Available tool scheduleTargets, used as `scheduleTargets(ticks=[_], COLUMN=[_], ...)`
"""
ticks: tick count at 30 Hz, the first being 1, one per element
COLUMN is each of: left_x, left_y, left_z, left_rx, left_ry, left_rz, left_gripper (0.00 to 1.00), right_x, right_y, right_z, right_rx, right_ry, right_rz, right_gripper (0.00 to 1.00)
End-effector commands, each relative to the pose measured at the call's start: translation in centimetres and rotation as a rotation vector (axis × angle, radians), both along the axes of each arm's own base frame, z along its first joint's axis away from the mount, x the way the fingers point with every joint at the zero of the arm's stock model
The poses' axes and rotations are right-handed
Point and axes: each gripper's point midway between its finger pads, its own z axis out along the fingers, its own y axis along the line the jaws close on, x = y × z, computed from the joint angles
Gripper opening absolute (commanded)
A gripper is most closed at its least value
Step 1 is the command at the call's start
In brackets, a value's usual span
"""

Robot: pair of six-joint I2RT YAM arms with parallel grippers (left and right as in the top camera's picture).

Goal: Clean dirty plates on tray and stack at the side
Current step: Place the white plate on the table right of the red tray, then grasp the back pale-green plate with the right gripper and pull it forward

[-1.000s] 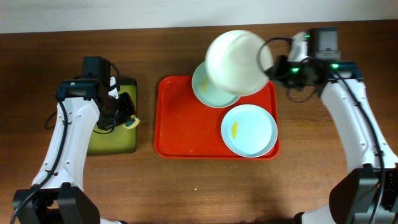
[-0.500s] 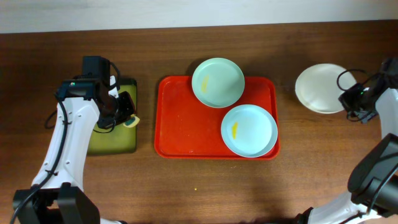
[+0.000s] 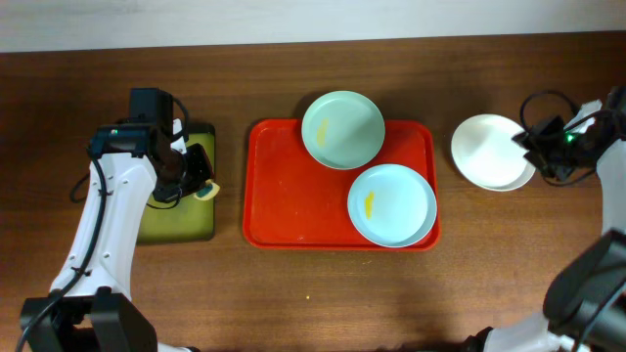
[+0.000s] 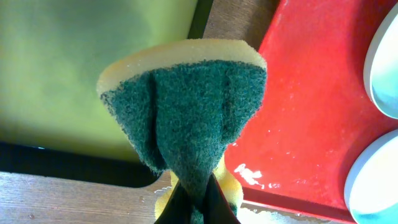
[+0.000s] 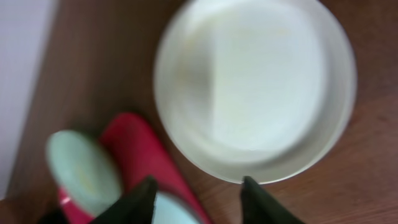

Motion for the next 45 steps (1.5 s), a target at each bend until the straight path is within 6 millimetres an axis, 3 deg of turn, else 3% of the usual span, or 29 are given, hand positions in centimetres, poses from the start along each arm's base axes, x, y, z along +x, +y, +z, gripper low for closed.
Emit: scheduleTargets(ticks=[1, 5, 8, 11, 15, 19, 22, 25, 29, 31, 37, 40, 45], left_x=[0.4, 0.4, 0.4, 0.4, 0.4, 0.4, 0.4, 0.4, 0.4, 0.4, 0.4, 0.4, 0.5], left_y=[0.3, 0.3, 0.3, 0.3, 0.3, 0.3, 0.3, 0.3, 0.3, 0.3, 0.1, 0.1, 0.1], left_z=[0.9, 0.9, 0.9, 0.9, 0.9, 0.9, 0.9, 0.9, 0.9, 0.9, 0.9, 0.9, 1.0], left_rx=[0.011, 0.011, 0.011, 0.011, 0.011, 0.011, 0.011, 0.011, 0.011, 0.011, 0.011, 0.011, 0.011], left_ry=[-0.035, -0.034, -0.035, -0.034, -0.034, -0.034, -0.034, -0.034, -0.034, -0.034, -0.034, -0.034, -0.038], left_rz=[-0.01, -0.01, -0.01, -0.01, -0.01, -0.01, -0.01, -0.01, -0.01, -0.01, -0.014, -0.014, -0.014], left_gripper=[0.0, 0.0, 0.0, 0.0, 0.0, 0.0, 0.0, 0.0, 0.0, 0.0, 0.0, 0.0, 0.0], right_x=[0.7, 0.5, 0.4, -0.1, -0.6, -0.8, -0.6, 0.1, 2.1, 3.0, 5.9, 7.2, 7.5], right_y=[3.9, 9.8, 15.3, 20.1, 25.9, 29.0, 29.8, 30.0, 26.3, 25.3, 25.5, 24.5, 23.9], right_z=[6.7, 10.3, 10.6, 6.9, 2.8, -1.5, -3.3, -3.4, -4.0, -4.6, -9.3, -10.4, -12.3], right_rx=[-0.041, -0.109, -0.204, -0.359, -0.363, -0.346, -0.339, -0.343, -0.501, -0.545, -0.547, -0.522, -0.499], right_ry=[-0.191, -0.279, -0.324, -0.21, -0.14, -0.064, -0.036, -0.059, 0.015, 0.025, 0.021, 0.009, 0.032], right_rz=[0.145, 0.295, 0.513, 0.676, 0.851, 0.946, 0.963, 0.955, 0.708, 0.639, 0.616, 0.583, 0.573], right_gripper=[0.98, 0.99, 0.99, 0.99, 0.99, 0.99, 0.99, 0.99, 0.98, 0.89, 0.89, 0.84, 0.73])
